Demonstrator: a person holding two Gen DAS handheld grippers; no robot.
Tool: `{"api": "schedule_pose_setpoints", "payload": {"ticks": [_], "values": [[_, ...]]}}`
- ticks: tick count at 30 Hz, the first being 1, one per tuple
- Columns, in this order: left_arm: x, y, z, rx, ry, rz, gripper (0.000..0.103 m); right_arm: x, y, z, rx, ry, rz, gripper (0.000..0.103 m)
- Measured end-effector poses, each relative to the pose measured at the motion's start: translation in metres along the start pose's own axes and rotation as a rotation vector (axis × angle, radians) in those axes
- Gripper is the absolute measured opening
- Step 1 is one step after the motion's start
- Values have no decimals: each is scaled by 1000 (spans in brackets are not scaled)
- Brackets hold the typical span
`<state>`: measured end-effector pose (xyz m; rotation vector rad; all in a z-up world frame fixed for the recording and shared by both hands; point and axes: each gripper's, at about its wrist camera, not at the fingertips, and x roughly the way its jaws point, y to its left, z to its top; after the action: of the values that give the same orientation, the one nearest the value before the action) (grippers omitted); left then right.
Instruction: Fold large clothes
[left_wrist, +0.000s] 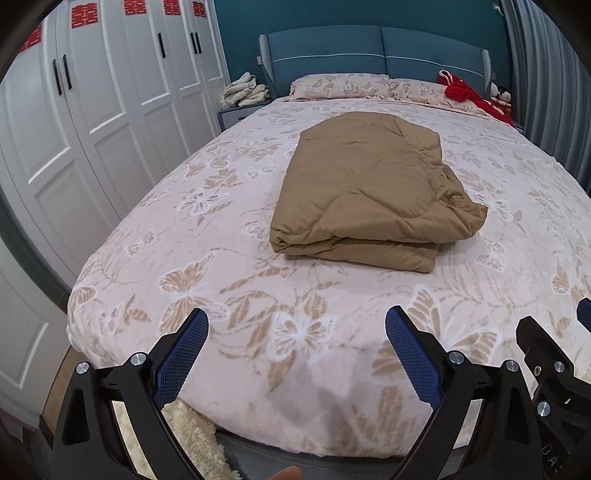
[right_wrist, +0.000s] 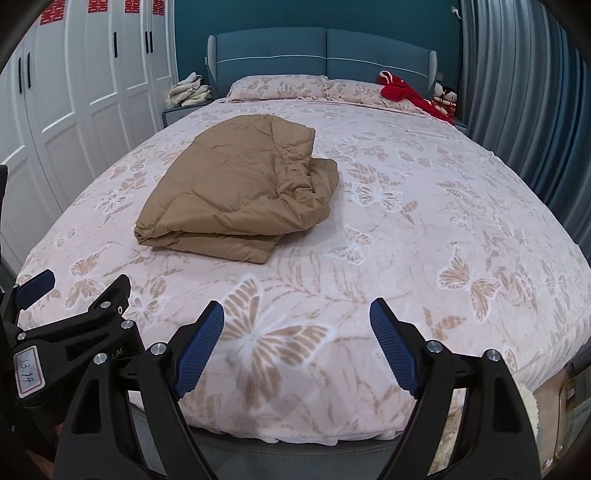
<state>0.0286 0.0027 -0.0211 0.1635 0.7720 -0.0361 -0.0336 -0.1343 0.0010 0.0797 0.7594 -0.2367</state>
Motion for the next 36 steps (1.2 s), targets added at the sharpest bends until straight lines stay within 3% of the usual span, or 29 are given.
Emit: {"api": "schedule_pose_setpoints", "payload": {"ticks": [36], "values": [[-12, 5, -2, -24, -35, 52, 94, -9, 4, -5, 1, -3, -7, 79]]}}
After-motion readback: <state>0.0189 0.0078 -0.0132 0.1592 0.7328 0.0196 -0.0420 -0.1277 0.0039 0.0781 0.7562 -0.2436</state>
